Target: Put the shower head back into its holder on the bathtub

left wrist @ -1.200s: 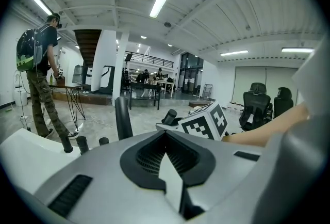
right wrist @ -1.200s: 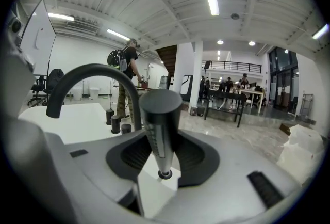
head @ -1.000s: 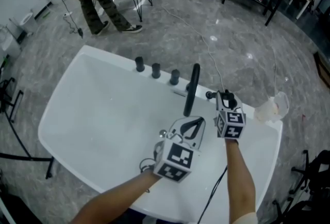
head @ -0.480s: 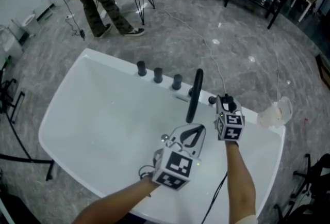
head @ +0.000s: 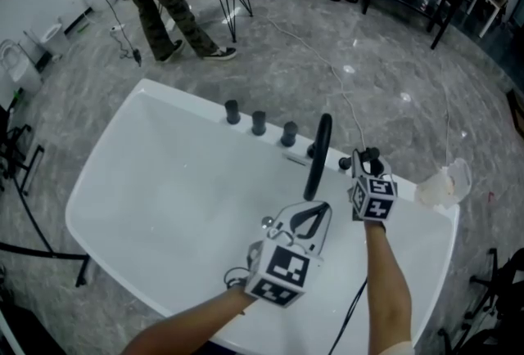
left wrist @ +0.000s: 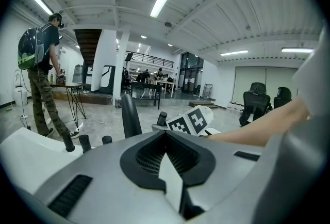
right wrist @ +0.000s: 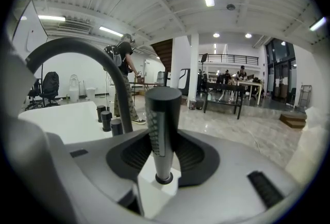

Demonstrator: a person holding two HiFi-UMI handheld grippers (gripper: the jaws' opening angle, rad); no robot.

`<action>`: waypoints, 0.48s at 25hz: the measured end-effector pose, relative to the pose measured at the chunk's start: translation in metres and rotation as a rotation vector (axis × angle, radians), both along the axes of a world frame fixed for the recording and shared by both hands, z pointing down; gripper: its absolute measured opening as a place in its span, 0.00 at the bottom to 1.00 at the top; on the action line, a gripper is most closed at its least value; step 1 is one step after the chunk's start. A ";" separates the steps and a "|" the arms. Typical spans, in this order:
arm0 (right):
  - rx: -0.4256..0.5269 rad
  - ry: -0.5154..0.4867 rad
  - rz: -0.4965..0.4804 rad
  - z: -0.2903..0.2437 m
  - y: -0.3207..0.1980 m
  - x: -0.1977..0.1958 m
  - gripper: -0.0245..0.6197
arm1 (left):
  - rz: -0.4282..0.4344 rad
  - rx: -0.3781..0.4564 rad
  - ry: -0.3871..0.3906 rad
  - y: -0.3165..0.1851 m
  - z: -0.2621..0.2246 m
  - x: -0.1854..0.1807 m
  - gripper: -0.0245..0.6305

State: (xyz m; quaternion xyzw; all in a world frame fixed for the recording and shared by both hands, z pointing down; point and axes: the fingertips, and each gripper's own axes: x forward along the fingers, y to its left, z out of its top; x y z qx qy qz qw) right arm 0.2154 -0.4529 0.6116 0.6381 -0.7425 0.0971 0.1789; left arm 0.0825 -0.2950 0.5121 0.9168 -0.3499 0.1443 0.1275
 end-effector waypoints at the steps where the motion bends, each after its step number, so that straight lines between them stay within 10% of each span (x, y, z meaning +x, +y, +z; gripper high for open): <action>1: 0.001 -0.004 0.000 -0.001 -0.001 0.000 0.26 | -0.001 0.001 0.001 0.000 -0.001 -0.001 0.04; 12: -0.005 -0.101 0.042 -0.007 -0.004 0.010 0.27 | -0.001 0.001 0.005 0.003 -0.001 0.000 0.04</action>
